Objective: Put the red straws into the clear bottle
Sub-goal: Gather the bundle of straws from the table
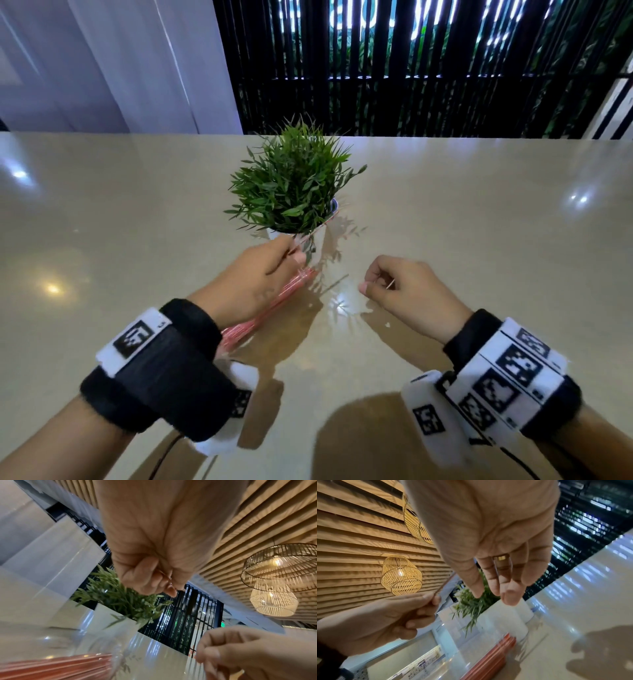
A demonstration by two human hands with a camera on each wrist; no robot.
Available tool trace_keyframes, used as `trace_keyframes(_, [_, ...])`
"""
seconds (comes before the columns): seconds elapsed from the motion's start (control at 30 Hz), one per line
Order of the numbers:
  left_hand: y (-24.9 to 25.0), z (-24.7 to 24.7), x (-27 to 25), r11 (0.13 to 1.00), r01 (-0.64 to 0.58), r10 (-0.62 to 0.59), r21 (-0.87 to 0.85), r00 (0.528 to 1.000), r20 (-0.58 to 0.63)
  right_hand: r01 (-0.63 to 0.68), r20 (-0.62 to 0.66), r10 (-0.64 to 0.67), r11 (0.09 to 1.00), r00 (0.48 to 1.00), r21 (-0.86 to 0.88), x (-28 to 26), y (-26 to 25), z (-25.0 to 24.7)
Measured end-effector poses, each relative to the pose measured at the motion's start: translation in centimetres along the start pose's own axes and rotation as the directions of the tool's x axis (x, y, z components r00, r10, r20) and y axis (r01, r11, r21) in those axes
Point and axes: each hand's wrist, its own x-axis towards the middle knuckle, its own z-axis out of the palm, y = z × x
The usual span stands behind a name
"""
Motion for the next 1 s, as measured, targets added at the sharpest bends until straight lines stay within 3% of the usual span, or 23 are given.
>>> trace_keyframes(0.1, [-2.1, -1.2, -2.4, 1.0, 0.003, -0.003, -0.003, 0.999, -0.032, -0.016, 0.134, 0.011, 0.999, 0.991, 0.039, 0.8, -1.2, 3.0])
trace_keyframes(0.2, [-4.5, -1.7, -3.9, 0.998, 0.064, -0.064, 0.009, 0.998, -0.023, -0.033, 0.177, 0.019, 0.997, 0.984, 0.075, 1.7, -2.6, 5.6])
trace_keyframes(0.27, [-5.7, -1.6, -4.2, 0.995, 0.097, -0.097, 0.017, 0.995, 0.005, -0.115, 0.214, 0.083, 0.983, 0.973, 0.141, 2.5, -3.0, 7.5])
trace_keyframes(0.3, [-6.2, -1.5, -4.2, 0.994, 0.101, -0.101, 0.031, 0.995, 0.019, -0.208, 0.268, 0.143, 0.95, 0.953, 0.233, 2.8, -3.2, 8.5])
trace_keyframes(0.37, [-7.0, -1.0, -4.0, 0.994, 0.089, -0.092, 0.07, 0.995, 0.041, -0.428, 0.413, 0.244, 0.786, 0.878, 0.446, 3.4, -3.3, 10.2])
trace_keyframes(0.43, [-7.6, -0.7, -3.7, 0.99, 0.082, -0.086, 0.112, 0.996, 0.036, -0.525, 0.462, 0.294, 0.673, 0.837, 0.522, 3.8, -3.4, 11.2])
trace_keyframes(0.57, [-8.7, -0.6, -2.8, 0.979, 0.164, -0.152, 0.12, 0.983, -0.1, -0.532, 0.405, 0.348, 0.61, 0.846, 0.588, 4.4, -3.5, 11.8])
trace_keyframes(0.73, [-9.0, 0.1, -2.3, 0.965, 0.26, -0.253, 0.048, 0.961, -0.114, -0.57, 0.461, 0.336, 0.501, 0.821, 0.651, 4.8, -4.5, 12.3])
trace_keyframes(1.0, [-8.6, 1.6, -3.3, 0.971, 0.223, -0.202, 0.09, 0.958, -0.205, -0.52, 0.409, 0.323, 0.487, 0.854, 0.702, 4.8, -4.6, 13.9])
